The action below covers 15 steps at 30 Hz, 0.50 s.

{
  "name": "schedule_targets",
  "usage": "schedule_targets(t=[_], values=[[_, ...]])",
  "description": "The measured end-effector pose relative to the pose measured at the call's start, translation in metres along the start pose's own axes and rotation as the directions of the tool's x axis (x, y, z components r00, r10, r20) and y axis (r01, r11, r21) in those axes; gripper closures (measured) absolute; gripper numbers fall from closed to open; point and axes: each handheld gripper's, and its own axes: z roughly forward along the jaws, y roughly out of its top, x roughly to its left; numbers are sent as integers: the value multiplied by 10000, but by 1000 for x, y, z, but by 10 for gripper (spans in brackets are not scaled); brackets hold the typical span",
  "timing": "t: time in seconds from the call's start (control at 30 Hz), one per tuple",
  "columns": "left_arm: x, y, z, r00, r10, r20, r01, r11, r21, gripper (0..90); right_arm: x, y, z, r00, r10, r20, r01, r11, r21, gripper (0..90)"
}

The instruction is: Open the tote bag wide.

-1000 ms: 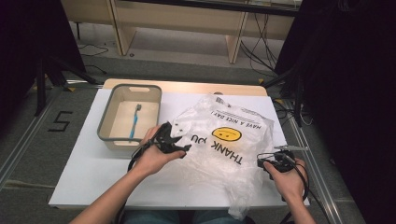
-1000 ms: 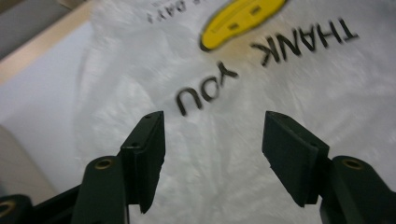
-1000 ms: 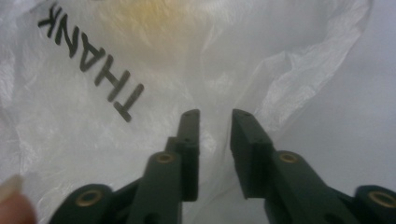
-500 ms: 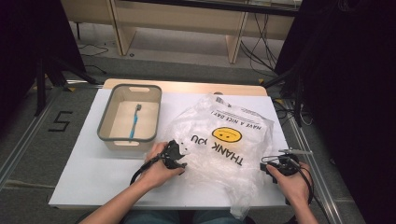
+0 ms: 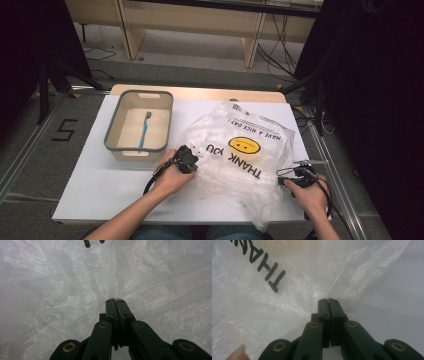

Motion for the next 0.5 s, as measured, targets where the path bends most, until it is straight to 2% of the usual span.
schedule_targets(t=[0.17,0.3,0.37,0.47,0.5], values=[[3,2,3,9994,-41,-352,30,9995,-300,895,2,2,-1,9999,-48,113,50,9998,-204,900],[6,5,4,9974,6,-721,-54,9978,-655,895,2,4,-3,9995,-79,313,98,9980,-618,900],[8,7,5,9954,-12,-955,-85,9948,-1011,895,2,5,-4,9992,-110,395,143,9964,-839,900],[9,9,5,9936,66,-1127,-203,9924,-1214,895,4,5,-6,9986,-147,517,199,9947,-1008,900],[10,10,6,9925,128,-1216,-289,9909,-1313,895,4,6,-8,9979,-186,618,261,9920,-1233,900]])
